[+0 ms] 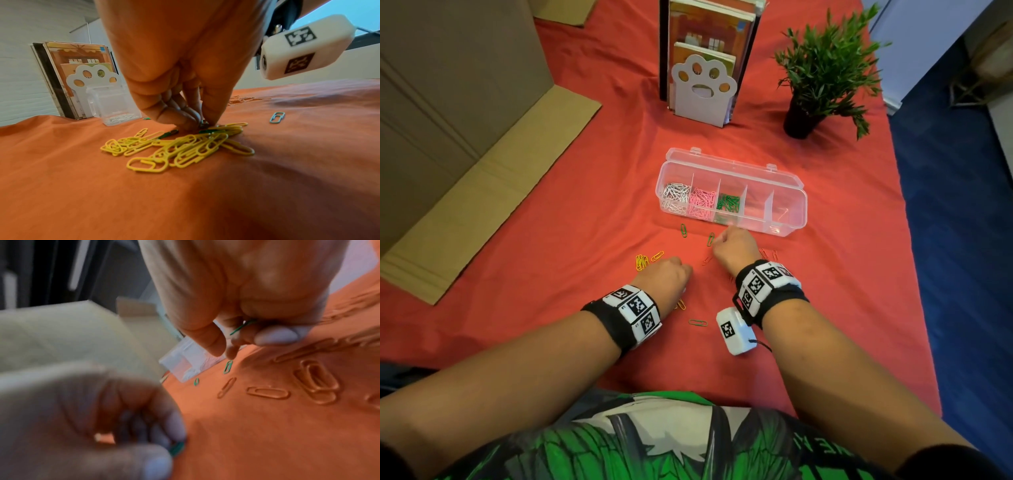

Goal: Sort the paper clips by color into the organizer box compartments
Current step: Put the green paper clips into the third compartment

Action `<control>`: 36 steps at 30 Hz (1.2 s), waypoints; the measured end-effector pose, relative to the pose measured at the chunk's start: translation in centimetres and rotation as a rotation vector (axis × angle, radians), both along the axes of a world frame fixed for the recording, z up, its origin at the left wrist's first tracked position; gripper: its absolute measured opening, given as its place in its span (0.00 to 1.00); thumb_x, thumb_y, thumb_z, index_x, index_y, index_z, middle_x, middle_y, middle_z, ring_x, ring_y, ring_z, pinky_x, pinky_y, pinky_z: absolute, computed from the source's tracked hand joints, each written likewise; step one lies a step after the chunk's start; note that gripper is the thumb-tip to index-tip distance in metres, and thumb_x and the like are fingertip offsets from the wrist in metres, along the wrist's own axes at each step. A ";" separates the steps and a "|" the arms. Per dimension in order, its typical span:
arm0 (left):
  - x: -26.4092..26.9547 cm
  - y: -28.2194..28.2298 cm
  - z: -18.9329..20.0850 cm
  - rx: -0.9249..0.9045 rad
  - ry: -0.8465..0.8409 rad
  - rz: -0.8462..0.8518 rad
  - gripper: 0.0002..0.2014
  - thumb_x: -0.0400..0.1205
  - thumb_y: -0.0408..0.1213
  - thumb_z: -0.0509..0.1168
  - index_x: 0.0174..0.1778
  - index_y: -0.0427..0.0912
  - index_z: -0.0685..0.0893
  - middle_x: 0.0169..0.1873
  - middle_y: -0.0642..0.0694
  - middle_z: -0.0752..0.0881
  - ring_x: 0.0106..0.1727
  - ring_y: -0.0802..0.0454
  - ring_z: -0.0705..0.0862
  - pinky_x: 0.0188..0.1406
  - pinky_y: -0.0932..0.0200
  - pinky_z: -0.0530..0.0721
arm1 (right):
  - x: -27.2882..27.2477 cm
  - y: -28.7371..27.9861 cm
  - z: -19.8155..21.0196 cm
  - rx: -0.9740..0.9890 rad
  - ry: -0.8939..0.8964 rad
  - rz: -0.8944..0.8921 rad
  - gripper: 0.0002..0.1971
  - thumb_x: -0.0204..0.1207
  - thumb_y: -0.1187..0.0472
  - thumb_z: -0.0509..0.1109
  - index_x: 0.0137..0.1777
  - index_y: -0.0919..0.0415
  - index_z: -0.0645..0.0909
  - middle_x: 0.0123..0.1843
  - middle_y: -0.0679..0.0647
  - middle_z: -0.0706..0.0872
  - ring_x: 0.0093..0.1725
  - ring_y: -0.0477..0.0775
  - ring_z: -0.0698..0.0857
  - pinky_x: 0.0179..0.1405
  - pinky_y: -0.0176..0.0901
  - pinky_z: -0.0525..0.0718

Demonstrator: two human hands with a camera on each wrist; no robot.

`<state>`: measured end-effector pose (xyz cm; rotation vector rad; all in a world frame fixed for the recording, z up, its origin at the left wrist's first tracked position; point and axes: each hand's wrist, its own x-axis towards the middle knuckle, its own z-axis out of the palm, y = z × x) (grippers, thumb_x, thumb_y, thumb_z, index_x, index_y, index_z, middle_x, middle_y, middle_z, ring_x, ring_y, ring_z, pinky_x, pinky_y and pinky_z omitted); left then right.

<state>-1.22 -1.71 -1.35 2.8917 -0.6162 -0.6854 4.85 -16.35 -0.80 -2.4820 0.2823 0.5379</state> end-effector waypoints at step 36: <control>1.4 0.7 0.6 0.025 -0.008 -0.061 0.10 0.80 0.42 0.62 0.54 0.47 0.83 0.52 0.43 0.82 0.55 0.40 0.83 0.48 0.50 0.80 | -2.9 -1.6 0.0 -0.381 -0.285 0.582 0.14 0.71 0.72 0.61 0.56 0.65 0.75 0.56 0.62 0.77 0.58 0.66 0.76 0.52 0.55 0.78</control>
